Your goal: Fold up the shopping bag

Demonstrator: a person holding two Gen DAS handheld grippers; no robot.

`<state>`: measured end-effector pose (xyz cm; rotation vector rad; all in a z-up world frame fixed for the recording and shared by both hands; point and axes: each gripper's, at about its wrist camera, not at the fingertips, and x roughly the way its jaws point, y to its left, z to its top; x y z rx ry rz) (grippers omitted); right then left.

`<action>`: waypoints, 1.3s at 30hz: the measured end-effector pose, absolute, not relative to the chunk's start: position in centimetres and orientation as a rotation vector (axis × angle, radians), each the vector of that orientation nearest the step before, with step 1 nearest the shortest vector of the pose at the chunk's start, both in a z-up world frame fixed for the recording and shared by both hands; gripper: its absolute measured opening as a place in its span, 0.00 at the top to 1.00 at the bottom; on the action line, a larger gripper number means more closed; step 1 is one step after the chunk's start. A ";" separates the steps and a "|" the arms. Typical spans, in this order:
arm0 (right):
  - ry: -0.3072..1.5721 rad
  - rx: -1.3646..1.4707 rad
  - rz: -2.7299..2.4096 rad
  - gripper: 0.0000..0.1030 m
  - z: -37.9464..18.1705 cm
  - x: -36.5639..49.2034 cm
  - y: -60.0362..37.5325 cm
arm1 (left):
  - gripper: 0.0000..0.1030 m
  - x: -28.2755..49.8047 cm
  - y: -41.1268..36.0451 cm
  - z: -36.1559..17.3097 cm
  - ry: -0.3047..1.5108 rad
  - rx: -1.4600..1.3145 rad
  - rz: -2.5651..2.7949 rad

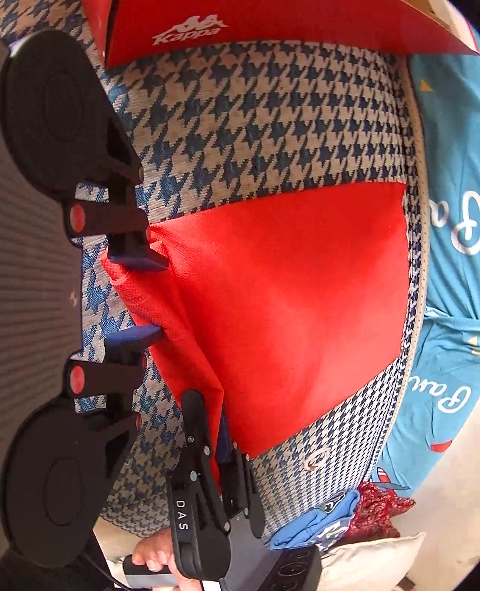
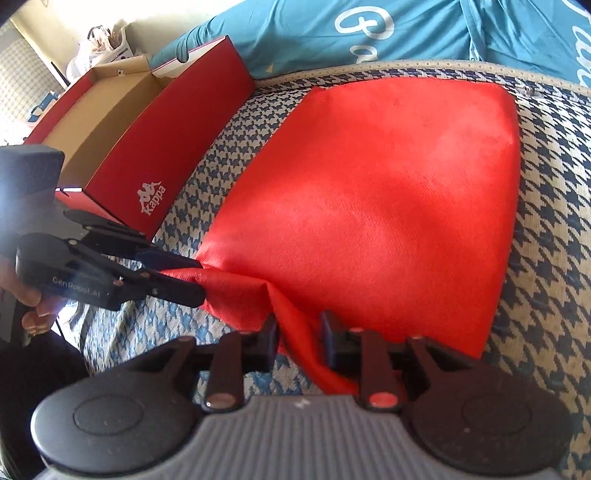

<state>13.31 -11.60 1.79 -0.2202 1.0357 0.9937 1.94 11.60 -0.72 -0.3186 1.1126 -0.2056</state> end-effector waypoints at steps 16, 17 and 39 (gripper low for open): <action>0.645 -0.582 0.960 0.70 3.6 7.3 -9.7 | 0.70 4.1 10.9 -0.8 1.262 -0.315 -0.161; 0.619 -0.568 0.963 0.70 3.9 7.2 -9.8 | 0.70 4.1 10.9 -0.8 1.265 -0.317 -0.160; 0.579 -0.682 1.035 0.94 1.8 6.6 -6.4 | 0.69 3.9 11.8 -1.3 1.264 -0.325 -0.181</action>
